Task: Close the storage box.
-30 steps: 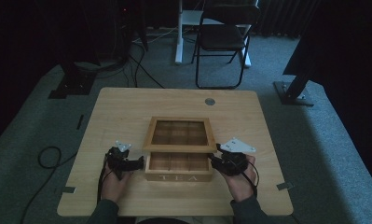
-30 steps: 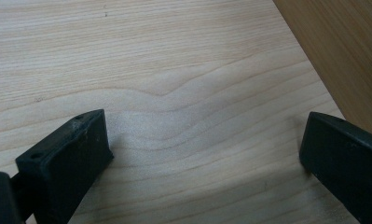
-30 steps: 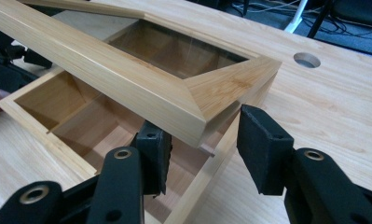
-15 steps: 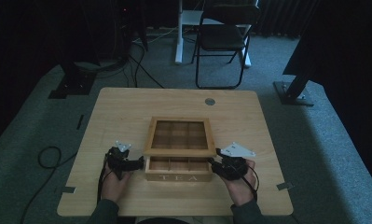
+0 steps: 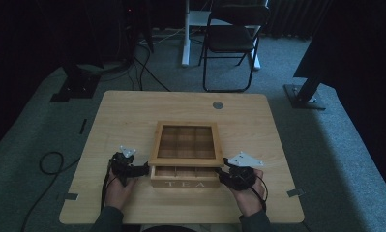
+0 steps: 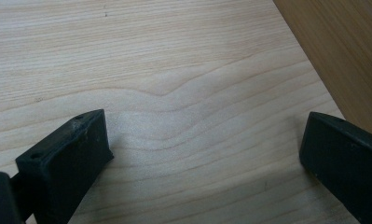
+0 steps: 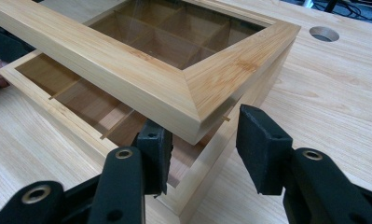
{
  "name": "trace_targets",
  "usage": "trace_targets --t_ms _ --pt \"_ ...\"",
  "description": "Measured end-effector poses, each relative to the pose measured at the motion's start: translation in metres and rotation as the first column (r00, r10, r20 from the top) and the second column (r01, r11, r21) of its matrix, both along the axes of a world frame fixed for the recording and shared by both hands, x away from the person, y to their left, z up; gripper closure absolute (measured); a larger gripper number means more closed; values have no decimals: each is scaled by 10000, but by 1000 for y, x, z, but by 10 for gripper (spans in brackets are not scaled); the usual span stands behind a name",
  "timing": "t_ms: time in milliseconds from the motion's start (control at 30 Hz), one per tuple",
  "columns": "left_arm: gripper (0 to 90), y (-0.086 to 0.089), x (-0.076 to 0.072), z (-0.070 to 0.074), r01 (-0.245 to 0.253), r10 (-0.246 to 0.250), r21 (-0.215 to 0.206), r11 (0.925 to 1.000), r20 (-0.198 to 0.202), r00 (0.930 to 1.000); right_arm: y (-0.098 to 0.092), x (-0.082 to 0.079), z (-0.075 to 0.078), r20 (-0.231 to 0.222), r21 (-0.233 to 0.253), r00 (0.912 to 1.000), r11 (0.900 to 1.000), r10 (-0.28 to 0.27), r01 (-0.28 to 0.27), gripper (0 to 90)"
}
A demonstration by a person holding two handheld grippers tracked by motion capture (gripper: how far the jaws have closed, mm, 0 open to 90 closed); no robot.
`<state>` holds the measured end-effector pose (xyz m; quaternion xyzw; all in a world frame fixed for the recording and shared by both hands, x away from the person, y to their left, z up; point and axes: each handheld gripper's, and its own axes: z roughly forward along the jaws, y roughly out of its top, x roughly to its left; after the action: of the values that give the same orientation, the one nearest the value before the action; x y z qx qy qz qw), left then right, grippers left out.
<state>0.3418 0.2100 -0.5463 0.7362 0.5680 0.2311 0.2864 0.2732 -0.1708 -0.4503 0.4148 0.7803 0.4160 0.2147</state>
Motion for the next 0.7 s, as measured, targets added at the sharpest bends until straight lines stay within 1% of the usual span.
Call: trace_targets --t_ms 267,700 --pt "16 0 0 0 0 0 1 10000 -2 10000 1 -2 -4 -50 -35 9999 9999 104 -105 559" --pt "16 0 0 0 -2 2 3 10000 -10 10000 0 -8 -14 -418 -177 9988 9995 239 -247 563"
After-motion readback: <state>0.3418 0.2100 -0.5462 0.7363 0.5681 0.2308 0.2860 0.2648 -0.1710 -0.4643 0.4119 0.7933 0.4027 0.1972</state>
